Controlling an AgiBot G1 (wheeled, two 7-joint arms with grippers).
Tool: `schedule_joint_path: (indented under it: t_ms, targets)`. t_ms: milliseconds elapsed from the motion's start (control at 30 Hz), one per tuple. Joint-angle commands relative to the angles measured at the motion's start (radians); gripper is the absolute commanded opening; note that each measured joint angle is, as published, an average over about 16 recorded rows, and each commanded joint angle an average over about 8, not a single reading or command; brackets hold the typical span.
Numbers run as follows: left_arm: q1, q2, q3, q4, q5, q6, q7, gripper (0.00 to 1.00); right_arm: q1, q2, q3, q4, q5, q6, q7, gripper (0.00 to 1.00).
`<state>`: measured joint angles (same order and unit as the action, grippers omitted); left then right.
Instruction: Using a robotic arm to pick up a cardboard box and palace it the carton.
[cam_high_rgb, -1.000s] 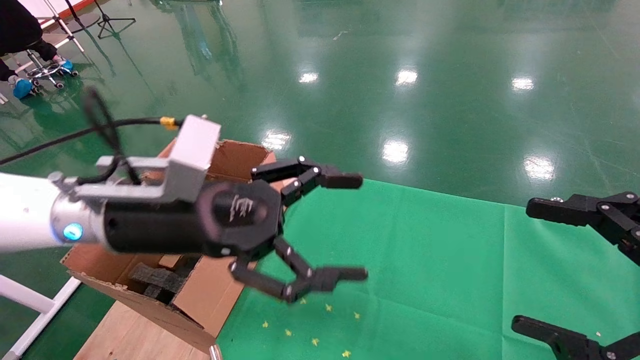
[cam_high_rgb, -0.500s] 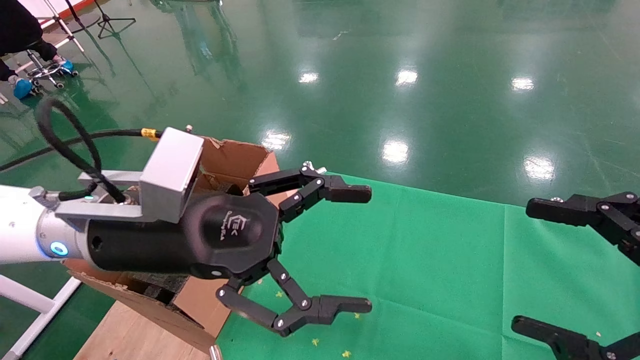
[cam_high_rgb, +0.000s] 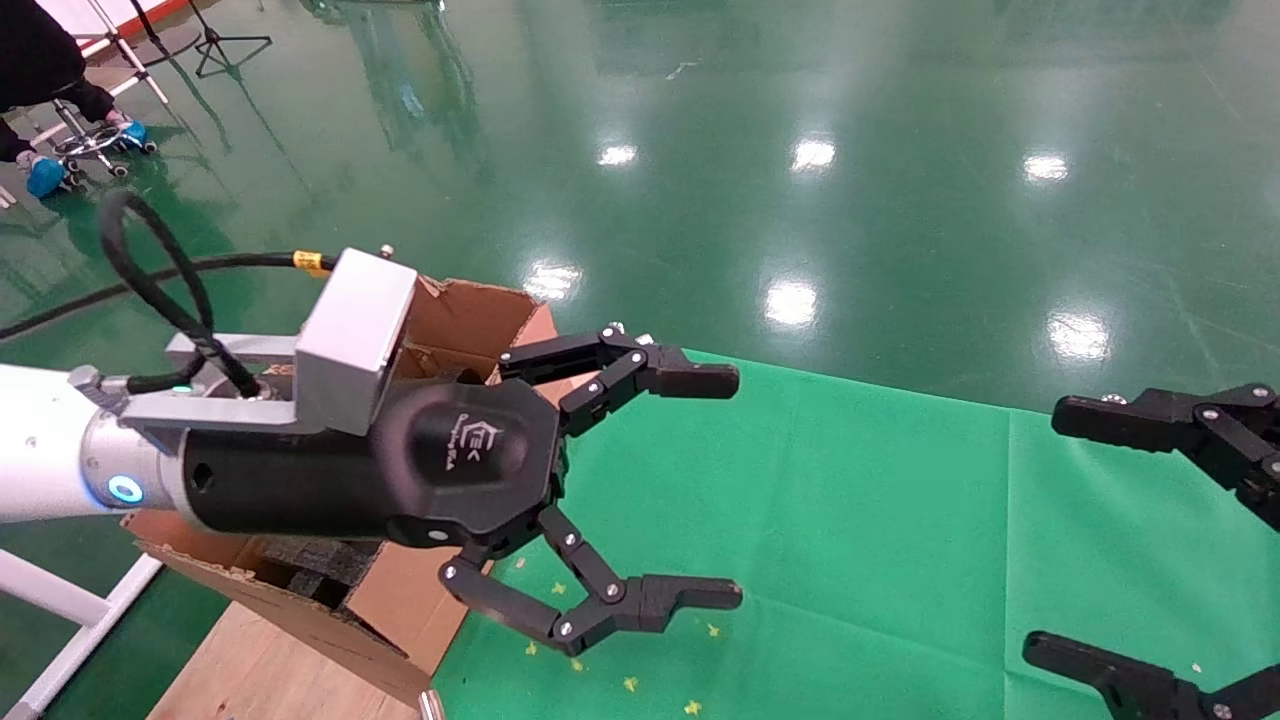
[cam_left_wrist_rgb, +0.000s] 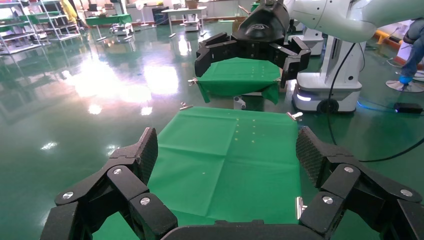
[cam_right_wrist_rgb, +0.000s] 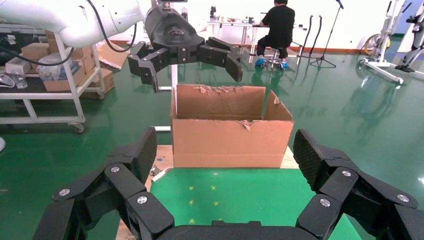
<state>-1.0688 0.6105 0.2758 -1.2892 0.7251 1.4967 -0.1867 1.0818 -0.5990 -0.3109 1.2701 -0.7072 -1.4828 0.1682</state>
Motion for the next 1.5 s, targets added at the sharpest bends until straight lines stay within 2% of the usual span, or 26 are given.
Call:
schedule_joint_path:
  t_ms: [33, 1500]
  targets:
    - [-0.001, 0.000, 0.001, 0.002, 0.001, 0.000, 0.000, 1.00, 0.000, 0.000, 0.000, 0.000, 0.000, 0.000, 0.000, 1.00]
    - [-0.008, 0.001, 0.005, 0.007, 0.007, -0.002, -0.002, 1.00, 0.000, 0.000, 0.000, 0.000, 0.000, 0.000, 0.000, 1.00]
